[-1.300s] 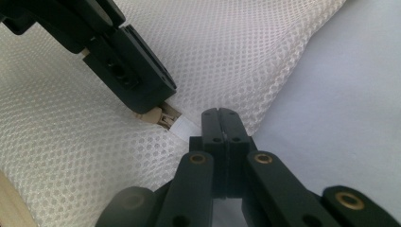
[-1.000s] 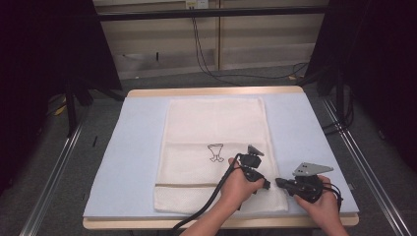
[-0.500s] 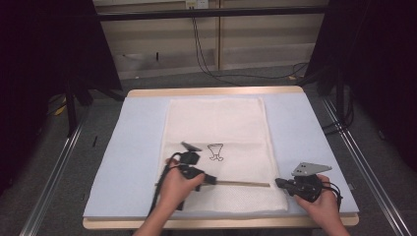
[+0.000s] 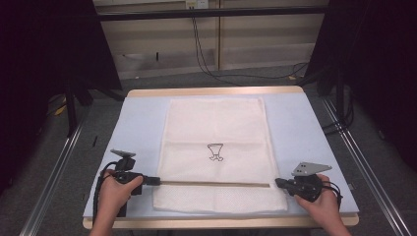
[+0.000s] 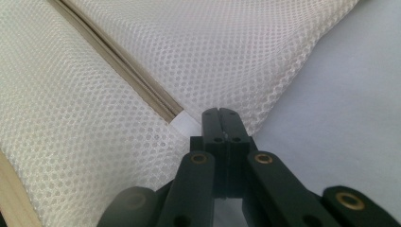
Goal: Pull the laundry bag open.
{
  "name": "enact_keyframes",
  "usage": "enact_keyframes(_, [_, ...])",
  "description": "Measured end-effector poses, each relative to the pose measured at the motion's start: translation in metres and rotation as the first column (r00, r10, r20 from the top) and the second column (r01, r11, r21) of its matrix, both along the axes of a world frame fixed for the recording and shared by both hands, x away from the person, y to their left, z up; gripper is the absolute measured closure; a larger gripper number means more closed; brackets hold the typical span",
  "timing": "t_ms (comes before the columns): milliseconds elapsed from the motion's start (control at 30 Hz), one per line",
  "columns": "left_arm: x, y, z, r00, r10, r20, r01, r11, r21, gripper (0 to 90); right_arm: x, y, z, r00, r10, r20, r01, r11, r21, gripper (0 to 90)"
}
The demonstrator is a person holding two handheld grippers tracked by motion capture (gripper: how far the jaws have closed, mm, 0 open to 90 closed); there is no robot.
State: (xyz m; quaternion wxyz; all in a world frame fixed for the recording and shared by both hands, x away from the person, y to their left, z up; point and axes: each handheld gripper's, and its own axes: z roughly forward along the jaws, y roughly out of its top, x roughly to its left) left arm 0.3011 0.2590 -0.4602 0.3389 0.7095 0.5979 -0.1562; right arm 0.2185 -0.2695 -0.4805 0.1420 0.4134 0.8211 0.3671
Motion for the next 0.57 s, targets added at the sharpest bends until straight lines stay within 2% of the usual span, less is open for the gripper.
enact_keyframes(33, [0.0,0.004,0.001,1.0,0.008,-0.001,-0.008,0.9999,0.014,87.3,0.0,0.0,0.0,1.0,0.001,-0.001,-0.001,1.0,0.001,90.0])
enact_keyframes(133, [-0.001,0.014,0.002,0.9997,0.025,-0.002,-0.025,0.9997,-0.003,87.4,0.001,0.0,0.0,1.0,0.007,0.0,-0.007,1.0,0.004,90.0])
enact_keyframes(233, [-0.003,0.018,0.001,0.9999,0.016,0.0,-0.016,0.9998,-0.013,87.3,0.0,0.0,0.0,1.0,0.006,0.002,-0.006,1.0,0.005,90.0])
enact_keyframes(267, [-0.003,0.017,0.001,0.9998,0.018,0.007,-0.018,0.9998,-0.003,87.3,0.0,0.0,0.0,1.0,0.008,0.005,-0.008,1.0,0.003,90.0])
enact_keyframes(333, [-0.004,0.013,0.002,0.9989,-0.014,0.044,0.012,0.9995,0.028,86.5,0.001,-0.002,-0.001,0.9999,0.014,0.004,-0.014,0.9997,0.018,90.0])
enact_keyframes(367, [-0.004,0.014,0.005,0.9972,-0.016,0.072,0.013,0.999,0.043,82.3,0.0,-0.004,0.0,1.0,0.004,0.006,-0.004,0.9996,0.028,90.0])
enact_keyframes(400, [-0.005,0.017,0.009,0.9927,-0.025,0.118,0.019,0.9985,0.051,72.3,-0.001,-0.008,0.002,0.9995,0.001,0.032,-0.002,0.9994,0.033,90.0])
enact_keyframes(433, [-0.005,0.02,0.012,0.9805,-0.02,0.196,0.007,0.9978,0.066,64.0,-0.002,-0.013,0.005,0.9981,-0.007,0.062,0.005,0.9989,0.047,82.1])
enact_keyframes(467, [-0.005,0.025,0.015,0.9587,-0.024,0.283,-0.009,0.9933,0.115,59.8,-0.003,-0.02,0.01,0.9942,-0.05,0.095,0.045,0.9973,0.058,76.1])
enact_keyframes(500, [-0.005,0.03,0.017,0.9357,-0.029,0.352,-0.031,0.9859,0.164,55.8,-0.003,-0.027,0.016,0.9865,-0.099,0.13,0.091,0.9937,0.065,66.6])
enact_keyframes(533, [-0.004,0.034,0.017,0.9153,-0.033,0.401,-0.05,0.9797,0.194,50.8,-0.003,-0.035,0.02,0.9772,-0.149,0.151,0.138,0.987,0.083,55.5])
enact_keyframes(567, [-0.004,0.036,0.015,0.8913,-0.023,0.453,-0.077,0.9767,0.201,42.3,-0.002,-0.042,0.022,0.9698,-0.184,0.16,0.169,0.9805,0.1,49.6])
